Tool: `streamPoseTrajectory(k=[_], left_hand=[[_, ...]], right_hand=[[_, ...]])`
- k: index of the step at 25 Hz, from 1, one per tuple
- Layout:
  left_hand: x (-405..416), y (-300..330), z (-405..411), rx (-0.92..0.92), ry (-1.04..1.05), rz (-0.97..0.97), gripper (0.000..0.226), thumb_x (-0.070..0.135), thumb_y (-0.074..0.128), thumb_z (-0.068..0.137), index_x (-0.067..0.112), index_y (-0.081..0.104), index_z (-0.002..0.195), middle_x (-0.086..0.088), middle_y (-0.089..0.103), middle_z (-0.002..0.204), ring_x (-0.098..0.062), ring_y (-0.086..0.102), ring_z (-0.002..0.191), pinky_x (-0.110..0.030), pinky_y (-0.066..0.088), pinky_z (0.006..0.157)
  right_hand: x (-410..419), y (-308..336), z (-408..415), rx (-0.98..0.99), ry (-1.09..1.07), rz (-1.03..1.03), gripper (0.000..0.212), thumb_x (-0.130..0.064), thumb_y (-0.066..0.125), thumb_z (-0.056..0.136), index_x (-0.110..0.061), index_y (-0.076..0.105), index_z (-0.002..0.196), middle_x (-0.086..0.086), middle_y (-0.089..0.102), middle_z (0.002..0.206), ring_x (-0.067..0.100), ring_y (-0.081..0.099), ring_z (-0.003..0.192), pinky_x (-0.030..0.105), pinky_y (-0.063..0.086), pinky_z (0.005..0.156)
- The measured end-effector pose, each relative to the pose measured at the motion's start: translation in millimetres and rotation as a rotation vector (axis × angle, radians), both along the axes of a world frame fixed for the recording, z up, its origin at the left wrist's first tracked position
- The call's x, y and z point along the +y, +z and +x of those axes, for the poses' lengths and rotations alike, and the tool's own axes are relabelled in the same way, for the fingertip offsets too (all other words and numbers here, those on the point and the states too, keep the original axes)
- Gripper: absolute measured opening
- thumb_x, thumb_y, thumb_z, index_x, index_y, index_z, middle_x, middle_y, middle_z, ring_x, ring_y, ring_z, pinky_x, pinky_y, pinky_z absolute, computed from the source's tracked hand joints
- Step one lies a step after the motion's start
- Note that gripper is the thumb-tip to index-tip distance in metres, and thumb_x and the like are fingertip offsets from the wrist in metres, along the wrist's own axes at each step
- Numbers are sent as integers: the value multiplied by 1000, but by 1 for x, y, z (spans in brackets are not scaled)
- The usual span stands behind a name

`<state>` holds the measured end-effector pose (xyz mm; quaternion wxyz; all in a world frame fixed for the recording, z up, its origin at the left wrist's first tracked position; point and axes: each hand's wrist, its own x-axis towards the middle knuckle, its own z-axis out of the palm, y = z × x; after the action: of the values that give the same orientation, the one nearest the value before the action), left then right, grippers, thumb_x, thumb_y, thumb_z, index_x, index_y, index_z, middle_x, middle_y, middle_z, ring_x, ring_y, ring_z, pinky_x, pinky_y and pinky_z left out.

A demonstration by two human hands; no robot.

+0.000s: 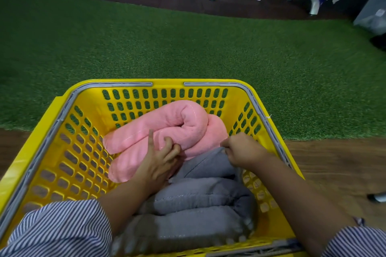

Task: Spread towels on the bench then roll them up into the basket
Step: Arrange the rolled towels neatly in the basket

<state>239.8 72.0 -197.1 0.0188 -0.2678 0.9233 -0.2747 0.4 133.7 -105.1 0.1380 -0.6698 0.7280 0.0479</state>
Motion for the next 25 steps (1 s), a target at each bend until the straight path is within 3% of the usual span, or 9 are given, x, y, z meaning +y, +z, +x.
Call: streamPoseTrajectory(k=[4,7,10,13,16,18,20,22,25], left_hand=[[-1,8,2,50,-140,41,42,45,55,75,18,62,106,-12,48,109,-37,44,108,-77,15,99],[-7,24,-4,227,-290,78,46,45,61,69,19,62,106,-6,55,108,-29,53,100,-62,30,92],[-18,43,-32,320,-293,41,59,46,60,73,14,56,122,-10,54,129,-29,48,121,-71,24,100],[-29,61,-64,225,-182,110,80,60,51,74,13,44,138,-10,42,147,-28,35,138,-76,10,104],[-39,73,-86,85,-76,181,81,64,50,72,19,38,139,-6,38,147,-29,31,137,-67,13,109],[-41,75,-99,12,-48,193,76,61,60,71,25,38,134,-2,43,140,-28,37,127,-60,22,105],[-39,74,-112,-30,-20,201,83,64,62,69,31,32,138,0,42,143,-31,41,120,-57,28,99],[-34,70,-120,-64,-24,202,92,71,58,69,39,15,145,2,30,152,-35,40,123,-58,27,97],[-30,66,-123,-31,-7,230,78,67,58,73,43,30,142,6,39,148,-32,36,127,-60,22,102]], right_hand=[[-2,-19,3,-72,-184,12,26,-22,52,86,-14,63,107,10,40,120,32,45,111,46,43,96],[-4,-25,9,-148,-327,-12,32,-34,57,83,-6,64,97,11,29,126,34,43,115,44,41,99],[-5,-28,18,-84,-351,-40,39,-39,55,86,-4,64,98,15,33,129,36,43,115,40,42,97],[-7,-30,25,-30,-352,-84,34,-26,54,90,-2,54,115,16,39,125,35,43,116,38,41,92],[-15,-38,22,-83,-460,-118,53,-29,62,82,-3,38,122,18,43,122,34,47,114,37,44,89],[-22,-45,21,-63,-501,-22,60,-35,63,75,-3,41,122,18,48,118,33,51,109,35,46,82],[-27,-51,20,-7,-438,77,49,-36,56,76,-7,54,115,14,57,110,30,58,103,31,45,71],[-27,-45,20,-8,-389,72,29,-23,51,85,-9,61,107,9,63,109,29,60,103,31,49,73],[-22,-25,19,-8,-386,-15,20,-10,51,89,-6,62,105,13,63,111,29,60,104,32,50,80]])
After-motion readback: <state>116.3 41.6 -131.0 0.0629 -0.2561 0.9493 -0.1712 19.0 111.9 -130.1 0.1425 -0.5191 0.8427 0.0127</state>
